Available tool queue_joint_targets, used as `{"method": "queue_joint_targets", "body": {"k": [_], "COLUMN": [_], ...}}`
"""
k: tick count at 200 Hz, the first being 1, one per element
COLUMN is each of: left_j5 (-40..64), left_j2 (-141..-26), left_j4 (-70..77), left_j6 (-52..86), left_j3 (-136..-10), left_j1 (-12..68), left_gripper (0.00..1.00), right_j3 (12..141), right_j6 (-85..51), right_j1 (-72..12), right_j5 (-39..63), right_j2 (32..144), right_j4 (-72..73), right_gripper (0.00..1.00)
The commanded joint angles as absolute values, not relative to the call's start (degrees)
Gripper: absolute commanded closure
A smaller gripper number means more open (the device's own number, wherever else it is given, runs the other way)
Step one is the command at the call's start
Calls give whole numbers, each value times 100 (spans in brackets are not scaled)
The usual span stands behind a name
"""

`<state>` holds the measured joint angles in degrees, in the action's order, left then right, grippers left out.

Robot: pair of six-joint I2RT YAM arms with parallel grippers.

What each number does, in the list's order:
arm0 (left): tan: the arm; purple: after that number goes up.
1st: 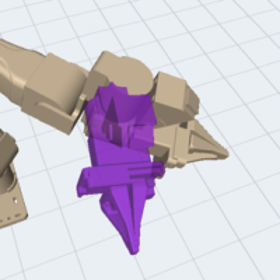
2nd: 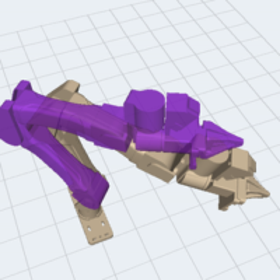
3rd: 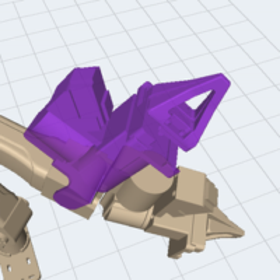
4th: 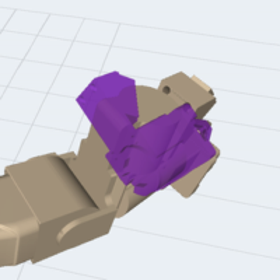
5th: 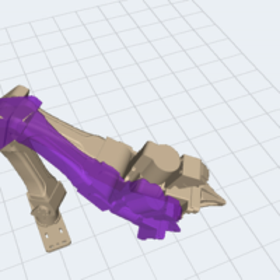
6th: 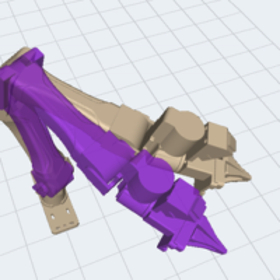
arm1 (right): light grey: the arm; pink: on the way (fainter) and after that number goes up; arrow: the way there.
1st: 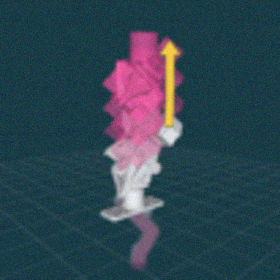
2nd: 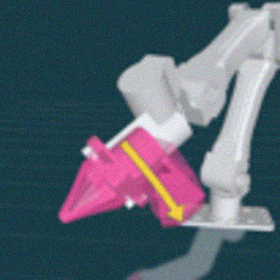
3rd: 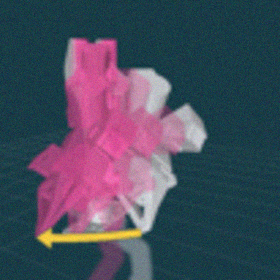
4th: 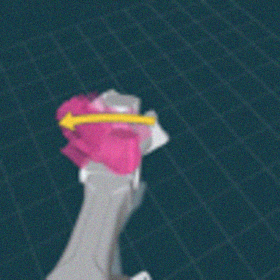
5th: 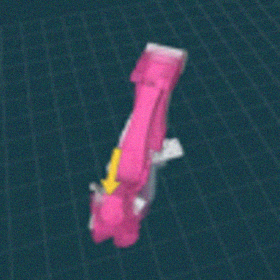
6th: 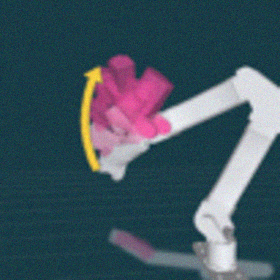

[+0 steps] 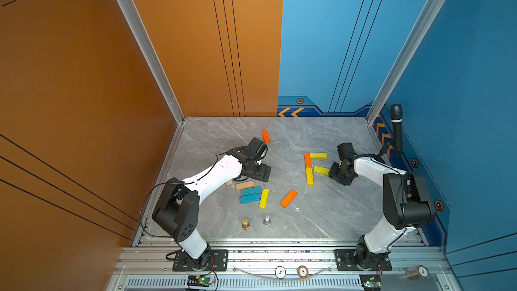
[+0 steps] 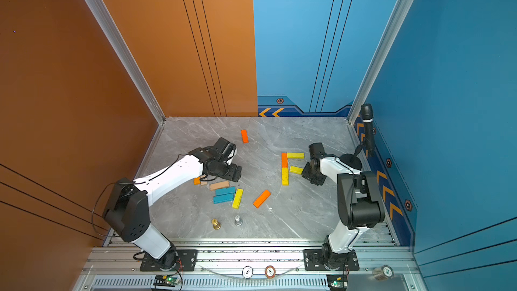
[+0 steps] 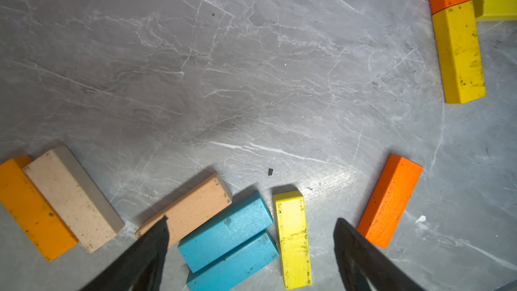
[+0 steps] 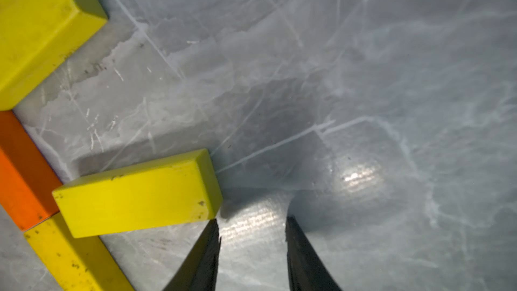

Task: Assemble the number 6 with building blocks
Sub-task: Assemble the building block at the center of the board.

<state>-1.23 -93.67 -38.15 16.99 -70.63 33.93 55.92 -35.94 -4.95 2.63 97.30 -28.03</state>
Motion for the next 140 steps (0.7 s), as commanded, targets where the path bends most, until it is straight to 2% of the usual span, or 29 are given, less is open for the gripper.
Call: {"method": "queue_joint_targets", "body": {"k": [1,70,140], "left_j5": [-272,-271,-201], "left_j2": [-9409,-9459,-9501], "left_j4": [-3946,-3953,-3964], "left_j6": [1600,1591,1600], "left_j3": [-7198,-7217,-7243], "left_j1": [3428,3419,3418], "left_gripper": [8,8,8], "right_j3": [5780,5992,5988], "right_j6": [-3485,-3412,-3384], "right_j1": [-536,-618,-483], "right_j5": [-44,-57,-75], "right_j2": [9886,10048,9352], "right_j4": [-2936,-2981,-3207], "right_gripper": [60,60,58]}}
